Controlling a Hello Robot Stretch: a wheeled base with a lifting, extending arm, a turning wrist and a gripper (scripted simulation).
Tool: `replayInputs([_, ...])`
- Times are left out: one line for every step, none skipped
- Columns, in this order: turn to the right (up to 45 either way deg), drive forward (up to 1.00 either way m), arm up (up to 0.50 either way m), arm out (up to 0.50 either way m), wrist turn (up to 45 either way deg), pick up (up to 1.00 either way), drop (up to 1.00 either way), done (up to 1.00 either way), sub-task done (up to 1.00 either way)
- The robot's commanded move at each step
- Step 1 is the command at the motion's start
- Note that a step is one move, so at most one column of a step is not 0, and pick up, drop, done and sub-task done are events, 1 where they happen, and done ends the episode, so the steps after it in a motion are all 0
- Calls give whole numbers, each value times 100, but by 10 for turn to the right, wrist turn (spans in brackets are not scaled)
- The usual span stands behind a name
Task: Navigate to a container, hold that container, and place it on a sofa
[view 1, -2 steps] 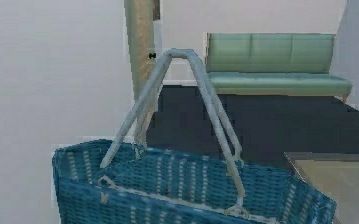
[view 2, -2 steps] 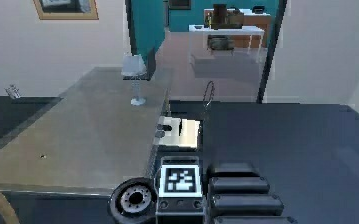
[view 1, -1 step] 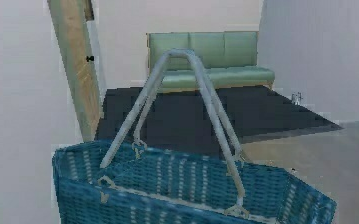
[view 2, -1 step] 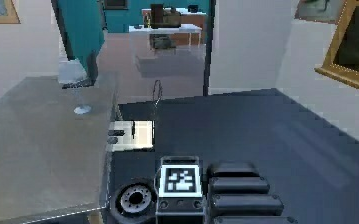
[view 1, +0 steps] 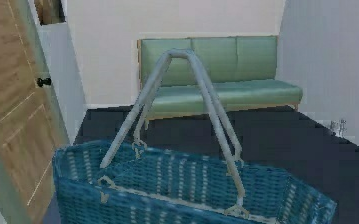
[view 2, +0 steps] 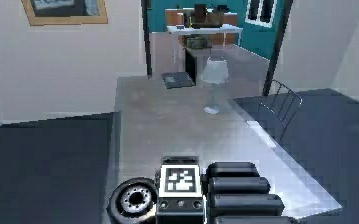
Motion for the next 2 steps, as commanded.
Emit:
replayInputs([0,100,0,0,0,0,0,0,0])
replayInputs([30,0,0,0,0,0,0,0,0])
